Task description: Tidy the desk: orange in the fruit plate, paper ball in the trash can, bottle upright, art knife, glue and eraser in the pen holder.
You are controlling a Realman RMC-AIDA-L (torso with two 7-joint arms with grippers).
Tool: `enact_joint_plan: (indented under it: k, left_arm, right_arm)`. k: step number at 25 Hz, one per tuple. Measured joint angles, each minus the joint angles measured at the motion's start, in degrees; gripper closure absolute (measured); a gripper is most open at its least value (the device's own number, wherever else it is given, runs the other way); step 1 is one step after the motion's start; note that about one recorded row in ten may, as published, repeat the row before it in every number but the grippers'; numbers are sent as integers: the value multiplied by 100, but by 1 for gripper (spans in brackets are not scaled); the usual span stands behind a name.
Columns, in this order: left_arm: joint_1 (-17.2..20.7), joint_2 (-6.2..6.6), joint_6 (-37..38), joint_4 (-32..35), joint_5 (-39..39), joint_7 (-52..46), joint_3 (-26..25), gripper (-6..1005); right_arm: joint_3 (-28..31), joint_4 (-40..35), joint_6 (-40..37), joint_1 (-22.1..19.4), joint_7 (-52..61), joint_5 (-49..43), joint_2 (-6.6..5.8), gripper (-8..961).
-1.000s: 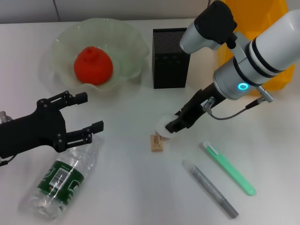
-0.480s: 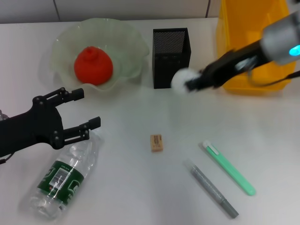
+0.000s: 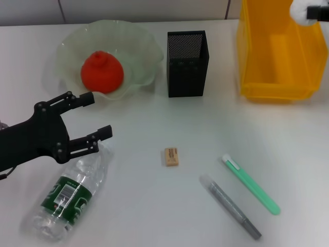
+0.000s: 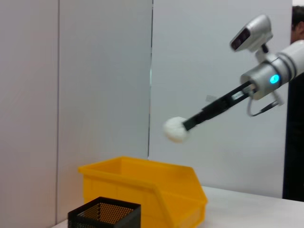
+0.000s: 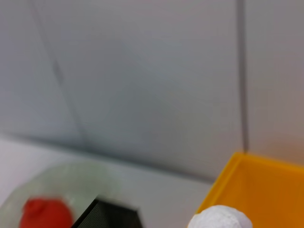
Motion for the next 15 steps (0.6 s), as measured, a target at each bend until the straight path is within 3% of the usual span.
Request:
enact_joint_plan:
  k: [4, 6, 12, 14, 15]
  left_arm:
    - [-58, -2, 20, 62, 12, -303, 47, 184]
    - [-62, -2, 22, 92, 12, -403, 49, 184]
    - [-3, -37, 19, 579, 9, -1047, 99, 182]
    - [48, -65, 4, 930, -26, -1439, 139, 181]
    - [48, -65, 4, 930, -26, -1439, 139, 181]
  right_arm:
    - [33, 1231, 959, 102, -755, 255, -70, 542]
    - [28, 1485, 1152, 147, -920, 255, -70, 492]
    - [44, 1430, 1091, 79, -1233, 448, 15, 267]
    - [-25, 1319, 600, -347, -1863, 1450, 56, 209]
    - [-25, 1319, 600, -347, -1863, 1450, 56, 180]
